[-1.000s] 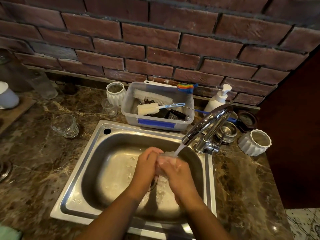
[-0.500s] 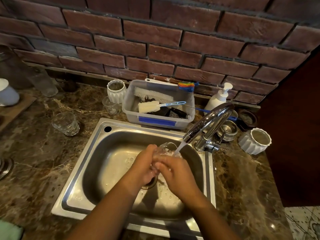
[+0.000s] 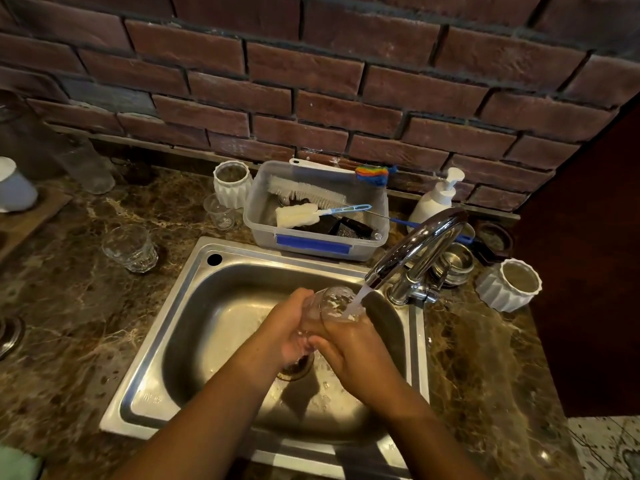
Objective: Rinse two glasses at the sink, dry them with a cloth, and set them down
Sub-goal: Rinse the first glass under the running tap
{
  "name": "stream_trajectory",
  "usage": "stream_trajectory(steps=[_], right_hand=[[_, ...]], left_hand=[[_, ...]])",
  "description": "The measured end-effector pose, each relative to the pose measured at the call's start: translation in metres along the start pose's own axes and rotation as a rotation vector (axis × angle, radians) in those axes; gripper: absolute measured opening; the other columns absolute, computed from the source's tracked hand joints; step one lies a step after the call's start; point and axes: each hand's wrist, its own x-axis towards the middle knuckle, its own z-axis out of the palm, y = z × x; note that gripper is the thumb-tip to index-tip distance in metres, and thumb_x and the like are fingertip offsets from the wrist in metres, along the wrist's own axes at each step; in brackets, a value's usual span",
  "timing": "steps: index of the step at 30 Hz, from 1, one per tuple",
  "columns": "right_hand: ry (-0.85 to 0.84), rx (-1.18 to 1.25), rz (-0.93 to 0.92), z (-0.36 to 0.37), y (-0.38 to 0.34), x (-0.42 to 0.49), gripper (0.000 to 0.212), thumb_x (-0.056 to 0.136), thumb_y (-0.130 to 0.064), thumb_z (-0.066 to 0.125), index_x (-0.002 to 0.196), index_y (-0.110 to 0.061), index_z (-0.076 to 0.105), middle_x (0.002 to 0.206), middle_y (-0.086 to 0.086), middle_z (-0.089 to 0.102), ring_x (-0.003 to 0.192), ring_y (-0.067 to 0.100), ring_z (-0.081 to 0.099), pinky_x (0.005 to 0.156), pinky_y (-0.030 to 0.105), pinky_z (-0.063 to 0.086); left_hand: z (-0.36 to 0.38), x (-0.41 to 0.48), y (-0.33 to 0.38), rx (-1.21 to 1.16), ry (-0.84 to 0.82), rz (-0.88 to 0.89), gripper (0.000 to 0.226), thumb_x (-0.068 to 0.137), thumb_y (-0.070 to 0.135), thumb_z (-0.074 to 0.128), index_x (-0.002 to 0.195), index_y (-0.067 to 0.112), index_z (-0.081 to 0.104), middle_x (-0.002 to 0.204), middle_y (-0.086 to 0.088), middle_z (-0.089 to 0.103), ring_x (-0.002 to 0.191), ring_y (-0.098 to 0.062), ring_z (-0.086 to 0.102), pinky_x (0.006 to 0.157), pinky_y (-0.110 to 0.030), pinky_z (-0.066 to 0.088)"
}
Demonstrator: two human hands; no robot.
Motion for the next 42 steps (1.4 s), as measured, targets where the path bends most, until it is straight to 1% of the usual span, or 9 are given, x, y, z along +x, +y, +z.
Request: stream_trajectory(steps=[6, 12, 18, 25, 28, 32, 36, 39, 42], right_hand=[[0.262, 1.193, 0.731, 0.016, -0.015, 0.013, 0.025, 0.103, -0.028, 0.052, 0.098, -0.02, 0.075, 0.093, 0.004, 0.08, 0.094, 0.02, 0.074, 0.099, 0.05, 0.054], [0.119, 0.218, 0.048, 0.009, 0.007, -0.001, 0.023, 0.102, -0.025, 0.054, 0.101, -0.023, 0.077, 0.093, -0.008, 0.077, 0.088, 0.007, 0.069, 0.089, 0.036, 0.053], [0.289, 1.321, 0.762, 0.019, -0.002, 0.011, 0.027, 0.1, -0.035, 0.058, 0.105, -0.014, 0.074, 0.09, 0.006, 0.079, 0.087, 0.02, 0.075, 0.09, 0.043, 0.055], [0.184, 0.274, 0.02, 0.01, 0.012, 0.0, 0.022, 0.1, -0.029, 0.057, 0.09, -0.026, 0.076, 0.084, -0.011, 0.076, 0.083, 0.002, 0.069, 0.082, 0.022, 0.053], [0.276, 0.494, 0.193, 0.009, 0.001, 0.003, 0.019, 0.099, -0.024, 0.059, 0.095, -0.025, 0.078, 0.086, -0.012, 0.077, 0.085, 0.002, 0.071, 0.078, 0.014, 0.052], [0.277, 1.374, 0.729, 0.007, -0.016, 0.013, 0.018, 0.098, -0.023, 0.06, 0.105, -0.014, 0.074, 0.097, 0.009, 0.079, 0.092, 0.022, 0.074, 0.093, 0.043, 0.055], [0.236, 0.918, 0.467, -0.004, -0.012, 0.01, 0.017, 0.098, -0.015, 0.061, 0.095, -0.008, 0.075, 0.086, 0.008, 0.078, 0.082, 0.014, 0.074, 0.076, 0.025, 0.055], [0.143, 0.75, 0.293, -0.018, 0.001, 0.008, 0.016, 0.095, -0.017, 0.066, 0.084, -0.016, 0.077, 0.074, 0.007, 0.076, 0.065, 0.014, 0.072, 0.061, 0.022, 0.055], [0.222, 0.758, 0.347, -0.026, 0.01, 0.014, 0.023, 0.09, -0.034, 0.072, 0.075, -0.017, 0.072, 0.06, 0.006, 0.069, 0.046, 0.017, 0.063, 0.041, 0.024, 0.047]], left_hand=[[0.002, 0.008, -0.026, 0.497, 0.192, 0.79, 0.023, 0.103, 0.012, 0.047, 0.09, 0.02, 0.065, 0.084, -0.001, 0.068, 0.074, -0.011, 0.066, 0.06, -0.023, 0.053], [0.002, 0.003, -0.002, 0.149, 0.042, -0.005, 0.023, 0.097, 0.028, 0.055, 0.087, 0.013, 0.07, 0.063, -0.002, 0.066, 0.058, -0.015, 0.058, 0.05, -0.025, 0.047], [0.007, 0.003, -0.019, 0.719, 0.148, 0.893, 0.02, 0.102, 0.014, 0.05, 0.092, 0.018, 0.067, 0.086, 0.0, 0.067, 0.079, -0.012, 0.065, 0.066, -0.024, 0.054], [0.012, -0.002, -0.002, 0.043, 0.028, -0.031, 0.021, 0.096, 0.028, 0.057, 0.087, 0.012, 0.068, 0.065, -0.004, 0.065, 0.06, -0.016, 0.059, 0.057, -0.027, 0.051], [0.013, 0.003, -0.014, 0.106, 0.115, 0.349, 0.024, 0.099, 0.021, 0.05, 0.085, 0.015, 0.067, 0.072, -0.005, 0.067, 0.06, -0.013, 0.061, 0.052, -0.027, 0.049], [0.002, 0.004, -0.023, 0.549, 0.165, 0.879, 0.02, 0.1, 0.022, 0.05, 0.09, 0.026, 0.067, 0.083, 0.007, 0.069, 0.076, -0.009, 0.069, 0.064, -0.024, 0.057], [-0.001, -0.001, -0.011, 0.439, 0.097, 0.481, 0.024, 0.099, 0.032, 0.051, 0.102, 0.017, 0.07, 0.096, -0.01, 0.073, 0.082, -0.023, 0.071, 0.065, -0.037, 0.057], [-0.01, -0.01, -0.001, 0.169, -0.226, -0.008, 0.041, 0.099, 0.046, 0.057, 0.114, 0.012, 0.075, 0.099, -0.015, 0.077, 0.077, -0.025, 0.073, 0.063, -0.032, 0.054], [-0.01, -0.015, -0.003, 0.056, -0.553, -0.114, 0.057, 0.096, 0.062, 0.057, 0.122, 0.015, 0.074, 0.103, -0.02, 0.074, 0.079, -0.027, 0.07, 0.058, -0.027, 0.049]])
